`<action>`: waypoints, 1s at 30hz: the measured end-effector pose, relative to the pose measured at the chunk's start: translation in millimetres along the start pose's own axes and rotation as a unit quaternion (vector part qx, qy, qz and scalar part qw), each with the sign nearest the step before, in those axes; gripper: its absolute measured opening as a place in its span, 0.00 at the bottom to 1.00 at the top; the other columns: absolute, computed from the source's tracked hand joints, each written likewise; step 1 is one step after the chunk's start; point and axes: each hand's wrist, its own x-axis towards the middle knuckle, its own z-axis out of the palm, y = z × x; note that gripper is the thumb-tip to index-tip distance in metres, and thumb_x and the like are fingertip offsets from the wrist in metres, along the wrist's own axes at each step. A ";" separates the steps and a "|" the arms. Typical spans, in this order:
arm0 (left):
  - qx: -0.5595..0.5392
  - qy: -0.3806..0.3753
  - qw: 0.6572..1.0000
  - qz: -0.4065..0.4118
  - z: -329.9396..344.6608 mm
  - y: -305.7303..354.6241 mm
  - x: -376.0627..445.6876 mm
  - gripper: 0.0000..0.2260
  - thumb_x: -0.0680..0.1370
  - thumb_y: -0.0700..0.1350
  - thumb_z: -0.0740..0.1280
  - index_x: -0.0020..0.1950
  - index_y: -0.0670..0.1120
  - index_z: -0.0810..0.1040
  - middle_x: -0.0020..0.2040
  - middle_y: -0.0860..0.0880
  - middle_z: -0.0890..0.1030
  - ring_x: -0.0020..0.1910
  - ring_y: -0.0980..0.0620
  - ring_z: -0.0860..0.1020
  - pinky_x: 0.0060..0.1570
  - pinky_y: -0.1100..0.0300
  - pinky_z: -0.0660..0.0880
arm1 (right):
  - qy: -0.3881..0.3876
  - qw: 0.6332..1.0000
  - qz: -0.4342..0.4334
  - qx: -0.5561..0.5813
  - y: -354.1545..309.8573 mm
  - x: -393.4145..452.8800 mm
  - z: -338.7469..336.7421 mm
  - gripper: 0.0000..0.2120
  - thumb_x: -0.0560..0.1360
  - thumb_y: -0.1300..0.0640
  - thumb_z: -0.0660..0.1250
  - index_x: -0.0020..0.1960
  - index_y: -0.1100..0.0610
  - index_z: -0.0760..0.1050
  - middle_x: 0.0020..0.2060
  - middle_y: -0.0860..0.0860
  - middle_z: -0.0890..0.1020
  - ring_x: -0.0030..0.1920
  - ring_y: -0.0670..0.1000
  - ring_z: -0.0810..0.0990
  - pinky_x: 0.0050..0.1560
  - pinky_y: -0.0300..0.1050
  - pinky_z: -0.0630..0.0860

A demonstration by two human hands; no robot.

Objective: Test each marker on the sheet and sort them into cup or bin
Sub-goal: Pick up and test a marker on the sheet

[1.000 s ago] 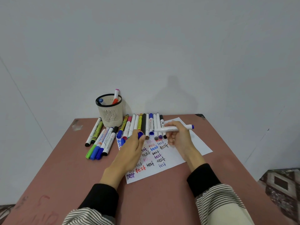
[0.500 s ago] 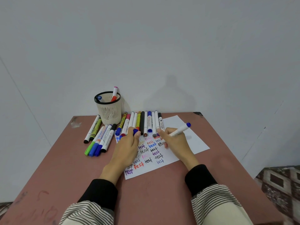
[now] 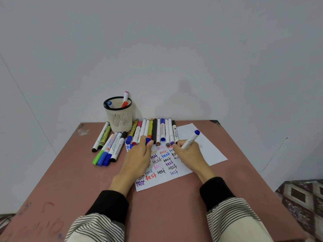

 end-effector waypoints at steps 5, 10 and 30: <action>0.005 -0.002 1.000 0.002 -0.2 -0.4 0.0 0.12 0.83 0.58 0.48 0.54 0.52 0.65 0.35 0.46 0.78 0.34 0.50 0.77 0.36 0.51 0.73 | 0.001 1.000 0.000 0.007 -1.6 -1.7 -0.8 0.23 0.76 0.66 0.64 0.26 0.52 0.61 0.18 0.41 0.65 0.21 0.41 0.63 0.25 0.29 0.62; 0.014 -0.002 1.000 0.003 0.9 -1.3 1.2 0.13 0.82 0.58 0.48 0.55 0.52 0.64 0.34 0.48 0.77 0.33 0.51 0.77 0.35 0.53 0.73 | 0.010 1.000 -0.010 0.007 -3.1 -2.5 -1.1 0.24 0.75 0.65 0.64 0.26 0.52 0.58 0.22 0.46 0.62 0.23 0.42 0.60 0.25 0.30 0.61; 0.048 0.001 0.999 -0.004 1.5 0.1 2.9 0.14 0.83 0.57 0.48 0.59 0.50 0.65 0.33 0.50 0.75 0.33 0.53 0.75 0.30 0.59 0.67 | 0.008 1.000 -0.005 -0.011 -4.5 -3.7 -1.4 0.22 0.77 0.65 0.63 0.27 0.54 0.60 0.18 0.41 0.66 0.21 0.41 0.64 0.26 0.30 0.62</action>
